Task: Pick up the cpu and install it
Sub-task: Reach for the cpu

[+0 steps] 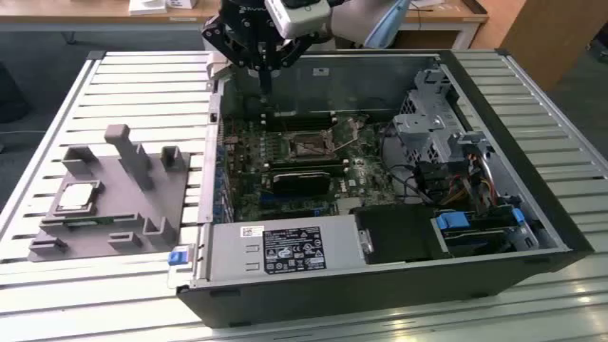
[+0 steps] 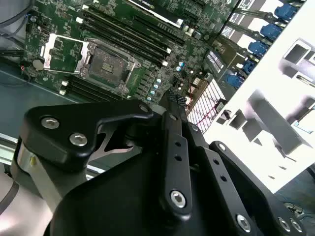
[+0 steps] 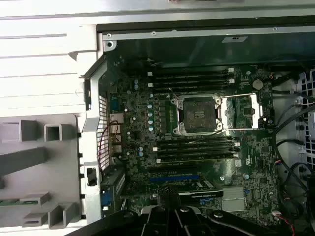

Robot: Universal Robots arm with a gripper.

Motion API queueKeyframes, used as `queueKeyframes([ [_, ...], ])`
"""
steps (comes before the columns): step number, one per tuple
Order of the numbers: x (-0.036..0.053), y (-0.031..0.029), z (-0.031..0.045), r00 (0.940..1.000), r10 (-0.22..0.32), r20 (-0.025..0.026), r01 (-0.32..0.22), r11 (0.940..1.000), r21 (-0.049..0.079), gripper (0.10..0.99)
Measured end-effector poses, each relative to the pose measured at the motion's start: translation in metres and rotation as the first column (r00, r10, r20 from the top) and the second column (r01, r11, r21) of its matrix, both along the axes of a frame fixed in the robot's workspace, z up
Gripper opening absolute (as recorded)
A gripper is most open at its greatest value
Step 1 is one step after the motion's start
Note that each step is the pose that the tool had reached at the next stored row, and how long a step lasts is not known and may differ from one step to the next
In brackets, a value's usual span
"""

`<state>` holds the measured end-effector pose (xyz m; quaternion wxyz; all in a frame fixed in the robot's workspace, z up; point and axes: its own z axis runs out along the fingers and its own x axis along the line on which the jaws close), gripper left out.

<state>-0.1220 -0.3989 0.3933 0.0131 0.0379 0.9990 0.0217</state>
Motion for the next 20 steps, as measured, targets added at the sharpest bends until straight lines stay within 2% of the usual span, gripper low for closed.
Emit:
queueKeyframes([
  [7, -0.0007, 0.0001, -0.0001, 1.0, 0.0, 0.0, 0.0, 1.0, 0.0, 0.106],
  [20, -0.0095, 0.0, -0.0011, 1.0, 0.0, 0.0, 0.0, 1.0, 0.0, 0.106],
])
